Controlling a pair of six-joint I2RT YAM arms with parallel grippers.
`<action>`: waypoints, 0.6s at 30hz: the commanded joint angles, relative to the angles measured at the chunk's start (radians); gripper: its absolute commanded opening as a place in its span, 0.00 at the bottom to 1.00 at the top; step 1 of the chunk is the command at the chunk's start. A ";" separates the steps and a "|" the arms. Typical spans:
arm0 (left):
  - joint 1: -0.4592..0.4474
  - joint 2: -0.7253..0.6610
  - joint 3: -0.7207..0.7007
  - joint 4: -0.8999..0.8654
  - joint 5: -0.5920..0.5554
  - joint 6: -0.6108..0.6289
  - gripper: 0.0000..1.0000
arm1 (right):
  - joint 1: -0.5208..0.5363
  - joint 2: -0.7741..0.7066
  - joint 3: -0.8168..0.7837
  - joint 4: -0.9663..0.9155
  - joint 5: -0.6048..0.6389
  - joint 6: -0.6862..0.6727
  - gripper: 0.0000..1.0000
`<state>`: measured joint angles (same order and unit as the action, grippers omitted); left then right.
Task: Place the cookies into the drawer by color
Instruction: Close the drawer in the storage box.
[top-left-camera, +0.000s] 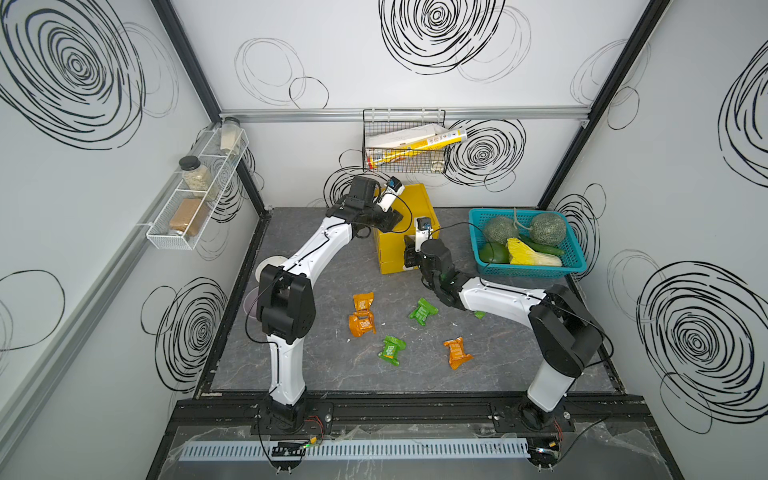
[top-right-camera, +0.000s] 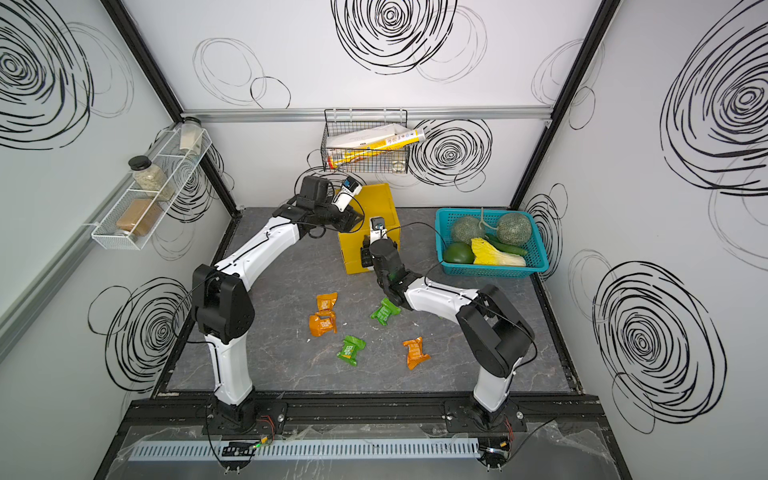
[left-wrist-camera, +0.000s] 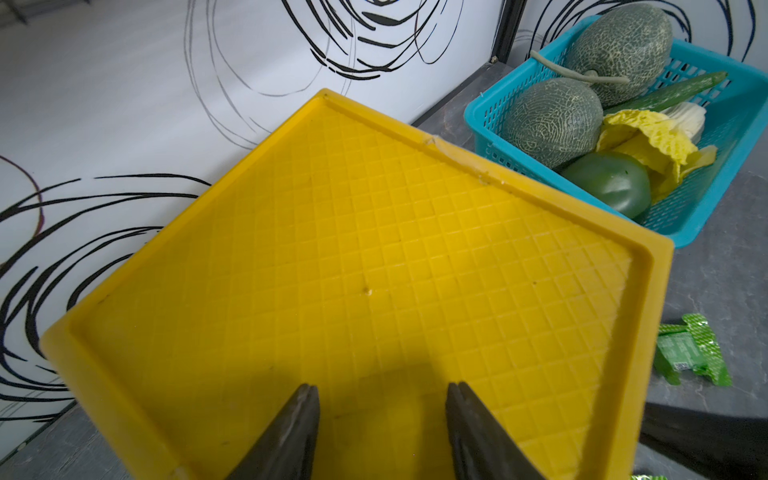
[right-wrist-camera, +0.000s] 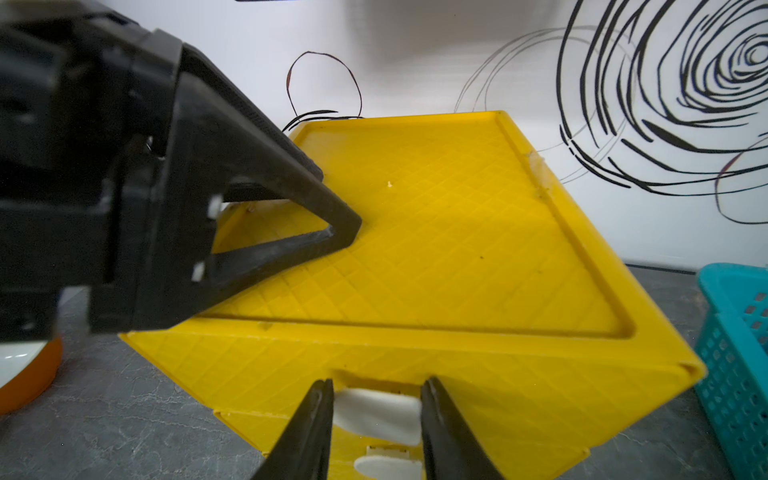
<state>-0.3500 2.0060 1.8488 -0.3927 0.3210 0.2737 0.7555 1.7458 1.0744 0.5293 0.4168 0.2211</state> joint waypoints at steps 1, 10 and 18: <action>0.009 0.053 -0.028 -0.183 -0.008 0.013 0.55 | -0.007 -0.009 0.001 -0.054 -0.016 0.016 0.40; 0.011 0.052 -0.033 -0.179 -0.005 0.005 0.55 | -0.008 -0.188 -0.121 -0.135 -0.041 0.143 0.49; 0.014 0.044 -0.042 -0.175 0.000 -0.006 0.55 | -0.007 -0.266 -0.217 -0.182 -0.057 0.225 0.61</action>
<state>-0.3458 2.0060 1.8484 -0.3916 0.3279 0.2729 0.7528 1.4921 0.8742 0.4019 0.3679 0.3962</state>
